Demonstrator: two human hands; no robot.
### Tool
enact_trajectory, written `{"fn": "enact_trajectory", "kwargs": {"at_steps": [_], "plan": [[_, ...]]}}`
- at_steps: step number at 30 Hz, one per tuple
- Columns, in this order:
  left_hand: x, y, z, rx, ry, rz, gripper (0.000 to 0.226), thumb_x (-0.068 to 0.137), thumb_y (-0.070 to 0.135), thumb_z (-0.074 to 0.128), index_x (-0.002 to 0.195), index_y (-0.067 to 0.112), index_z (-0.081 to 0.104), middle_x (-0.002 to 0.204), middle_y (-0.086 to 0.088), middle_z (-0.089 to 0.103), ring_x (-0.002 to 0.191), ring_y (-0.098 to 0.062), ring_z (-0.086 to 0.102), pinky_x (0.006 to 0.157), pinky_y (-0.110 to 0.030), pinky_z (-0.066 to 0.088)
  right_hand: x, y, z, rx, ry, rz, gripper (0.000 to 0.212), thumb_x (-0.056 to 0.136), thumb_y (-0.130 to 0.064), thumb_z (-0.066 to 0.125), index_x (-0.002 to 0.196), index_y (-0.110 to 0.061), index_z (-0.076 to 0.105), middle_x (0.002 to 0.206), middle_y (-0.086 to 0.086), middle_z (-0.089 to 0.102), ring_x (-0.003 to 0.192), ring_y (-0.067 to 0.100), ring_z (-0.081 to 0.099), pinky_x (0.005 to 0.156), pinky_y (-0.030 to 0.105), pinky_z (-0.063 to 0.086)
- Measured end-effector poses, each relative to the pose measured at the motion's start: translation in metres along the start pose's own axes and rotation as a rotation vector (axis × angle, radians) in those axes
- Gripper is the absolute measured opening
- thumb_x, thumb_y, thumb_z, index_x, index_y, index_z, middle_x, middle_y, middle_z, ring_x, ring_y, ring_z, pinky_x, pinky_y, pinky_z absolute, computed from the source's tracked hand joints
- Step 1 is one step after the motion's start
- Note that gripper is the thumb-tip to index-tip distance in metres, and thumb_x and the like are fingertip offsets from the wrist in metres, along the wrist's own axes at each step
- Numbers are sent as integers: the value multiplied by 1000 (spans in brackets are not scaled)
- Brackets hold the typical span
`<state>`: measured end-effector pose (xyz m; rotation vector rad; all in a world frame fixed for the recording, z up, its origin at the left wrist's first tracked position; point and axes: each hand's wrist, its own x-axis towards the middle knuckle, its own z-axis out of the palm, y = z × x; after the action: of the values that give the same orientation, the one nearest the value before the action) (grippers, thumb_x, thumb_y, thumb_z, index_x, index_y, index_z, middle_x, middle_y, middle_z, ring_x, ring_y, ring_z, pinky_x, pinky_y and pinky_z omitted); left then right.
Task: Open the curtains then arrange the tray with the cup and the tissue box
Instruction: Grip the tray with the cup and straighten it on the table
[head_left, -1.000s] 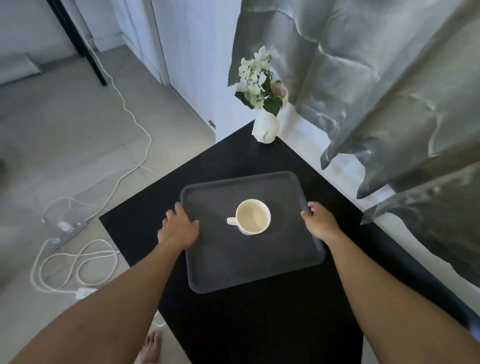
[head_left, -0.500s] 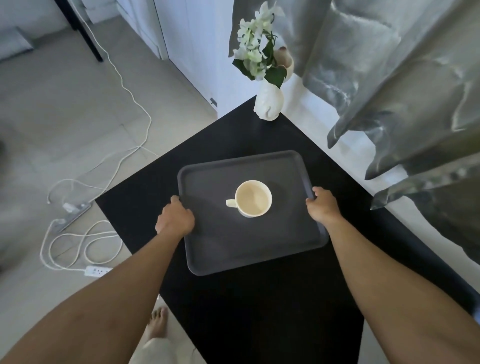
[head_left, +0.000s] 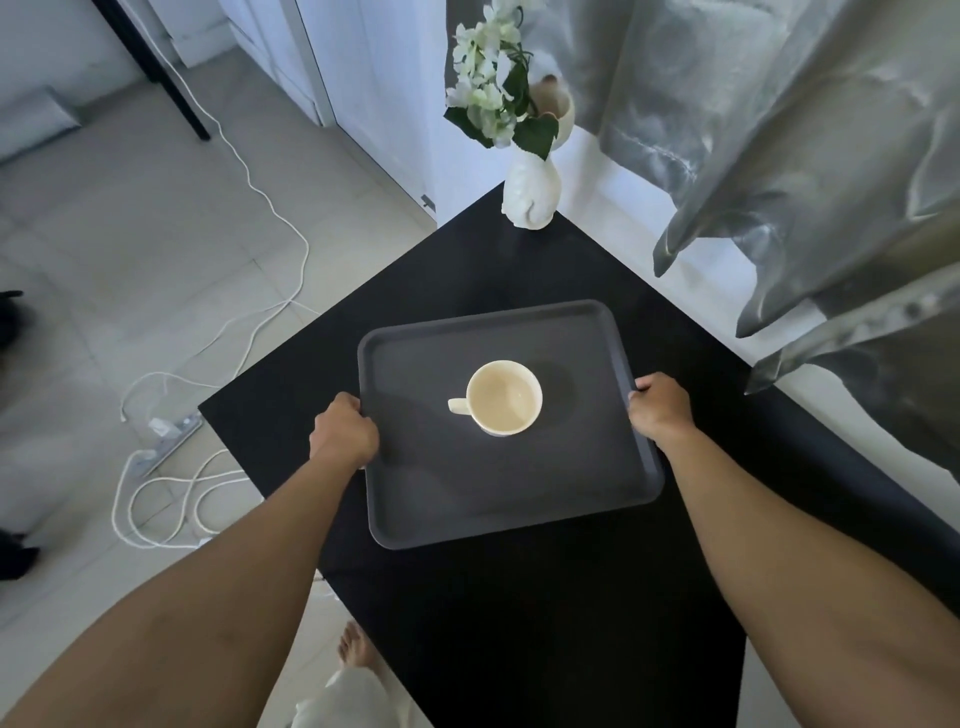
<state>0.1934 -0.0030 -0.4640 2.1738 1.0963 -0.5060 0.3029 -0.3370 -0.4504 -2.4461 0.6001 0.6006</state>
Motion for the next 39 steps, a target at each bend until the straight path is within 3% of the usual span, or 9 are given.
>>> {"fn": "enact_trajectory", "kwargs": {"at_steps": [10,17,22,24,27,33,35,39], "plan": [[1,28,-9,28,-17,117,27,91,14,49,116,16,56,114,-14,65,93,-38,66,74,-37,46,-22,18,-22,58,35,95,37,95,-8,54,132,-9,53,134,13,56,121,29,56,93,37,48],[9,72,-23,133,-2,266,40,94,16,50,133,16,54,127,-14,63,113,-37,61,87,-39,45,-44,32,-39,173,37,186,35,95,-9,52,131,-9,54,132,12,55,118,28,56,91,38,47],[19,109,-26,177,-47,380,40,93,17,51,134,17,55,129,-12,64,117,-36,59,98,-43,46,-58,51,-41,305,18,268,23,95,-9,52,115,-4,61,83,4,54,75,18,54,80,39,49],[25,124,-24,193,-75,423,40,93,17,52,133,17,58,130,-13,64,119,-36,58,100,-43,46,-63,58,-40,353,8,323,22,94,-9,53,114,-4,62,86,7,57,75,19,53,84,42,49],[33,144,-19,205,-120,474,40,94,17,52,133,18,59,129,-13,64,119,-36,59,102,-44,46,-68,65,-37,396,10,385,24,94,-11,53,112,1,65,105,19,65,79,23,55,86,43,50],[51,173,-9,263,-195,552,39,95,16,51,133,18,58,130,-15,63,119,-38,58,101,-45,46,-73,69,-23,523,10,513,12,92,-12,56,84,-9,65,93,11,64,78,22,58,91,46,52],[59,180,-7,278,-216,565,40,94,16,51,133,19,59,131,-15,62,119,-39,57,102,-45,46,-71,70,-19,547,26,537,13,92,-11,56,82,-10,63,87,8,62,76,21,57,93,48,52],[72,195,0,300,-247,594,39,93,15,51,130,20,60,128,-16,64,117,-39,59,102,-46,47,-61,70,-15,557,38,580,11,93,-11,55,87,-9,64,97,13,63,88,27,59,95,50,51]]}}
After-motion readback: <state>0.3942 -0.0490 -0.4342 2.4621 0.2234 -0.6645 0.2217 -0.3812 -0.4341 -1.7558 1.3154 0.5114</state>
